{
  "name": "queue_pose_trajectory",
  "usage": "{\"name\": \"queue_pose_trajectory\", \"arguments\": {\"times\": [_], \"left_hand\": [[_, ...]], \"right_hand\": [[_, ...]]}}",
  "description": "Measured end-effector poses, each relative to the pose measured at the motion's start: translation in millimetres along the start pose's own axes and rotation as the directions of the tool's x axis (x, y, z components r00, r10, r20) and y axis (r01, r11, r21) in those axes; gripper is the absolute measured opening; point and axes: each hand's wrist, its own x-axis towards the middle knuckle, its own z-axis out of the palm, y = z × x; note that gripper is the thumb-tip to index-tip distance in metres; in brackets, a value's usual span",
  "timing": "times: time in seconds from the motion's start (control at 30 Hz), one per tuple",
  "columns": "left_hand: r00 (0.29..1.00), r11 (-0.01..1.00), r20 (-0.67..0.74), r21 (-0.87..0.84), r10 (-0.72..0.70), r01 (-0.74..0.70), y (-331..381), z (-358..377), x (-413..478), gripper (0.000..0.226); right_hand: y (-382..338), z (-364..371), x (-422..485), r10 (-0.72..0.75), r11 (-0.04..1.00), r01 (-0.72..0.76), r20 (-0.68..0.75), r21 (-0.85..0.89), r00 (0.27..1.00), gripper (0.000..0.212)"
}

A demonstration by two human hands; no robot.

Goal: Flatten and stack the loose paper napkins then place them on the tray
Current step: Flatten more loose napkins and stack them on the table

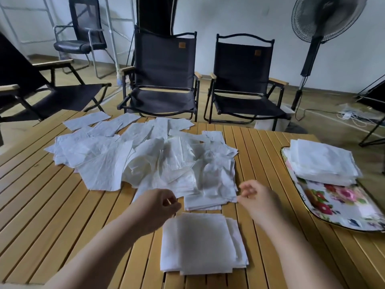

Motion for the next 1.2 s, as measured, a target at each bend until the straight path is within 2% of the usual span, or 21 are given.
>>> {"name": "queue_pose_trajectory", "arguments": {"times": [0.07,0.13,0.2,0.37,0.5,0.63,0.7,0.77,0.8,0.83,0.9,0.97,1.03,1.1,1.2], "left_hand": [[1.000,0.999,-0.019,0.032,-0.009,0.009,0,0,2,0.015],[1.000,0.999,-0.018,0.045,-0.008,0.008,0,2,3,0.015],[1.000,0.999,-0.015,0.044,0.003,-0.002,2,4,4,0.016],[0.999,0.999,-0.040,0.041,0.019,-0.018,3,4,3,0.015],[0.996,1.000,-0.093,-0.023,0.009,-0.011,1,0,1,0.015],[0.989,0.981,-0.150,-0.192,0.008,-0.037,-1,-3,3,0.029],[0.990,0.916,-0.142,-0.399,-0.015,-0.043,3,-6,3,0.045],[0.999,0.733,-0.033,-0.681,-0.040,0.006,10,-10,-2,0.066],[0.999,0.642,0.027,-0.766,-0.032,0.041,14,-11,-4,0.072],[0.997,0.586,0.074,-0.807,-0.020,0.071,16,-12,-6,0.072],[0.990,0.533,0.135,-0.840,0.026,0.100,16,-14,-8,0.048],[0.987,0.521,0.149,-0.848,0.066,0.093,18,-12,-10,0.020],[0.990,0.536,0.128,-0.841,0.057,0.078,18,-10,-11,0.011],[0.992,0.564,0.118,-0.822,0.045,0.072,17,-8,-14,0.018],[0.991,0.609,0.128,-0.790,0.044,0.075,16,-7,-20,0.033]], "right_hand": [[0,14,7,-0.078,0.997,0.077,0.055,0.022,0.995,0.038],[-2,30,12,-0.155,0.987,0.158,0.084,-0.027,0.984,0.043],[-7,43,15,-0.202,0.974,0.207,0.063,-0.089,0.977,0.037],[-13,50,18,-0.211,0.971,0.202,-0.059,-0.127,0.976,0.012],[-21,39,12,-0.243,0.967,0.250,-0.112,0.053,0.963,0.006],[-40,17,-5,-0.252,0.894,0.219,0.037,0.390,0.967,0.014],[-50,6,-16,-0.261,0.816,0.169,0.093,0.552,0.961,0.020],[-55,-1,-24,-0.234,0.709,0.061,0.153,0.702,0.960,0.024],[-56,-5,-27,-0.225,0.660,0.006,0.191,0.751,0.955,0.028],[-57,-8,-30,-0.217,0.624,-0.040,0.223,0.780,0.950,0.031],[-57,-14,-35,-0.193,0.592,-0.107,0.269,0.799,0.944,0.034],[-58,-19,-39,-0.164,0.603,-0.137,0.290,0.786,0.943,0.027],[-58,-22,-42,-0.162,0.617,-0.156,0.319,0.772,0.934,0.024],[-57,-22,-45,-0.170,0.669,-0.138,0.331,0.730,0.928,0.023],[-53,-22,-47,-0.122,0.817,-0.085,0.316,0.570,0.941,0.016]]}}
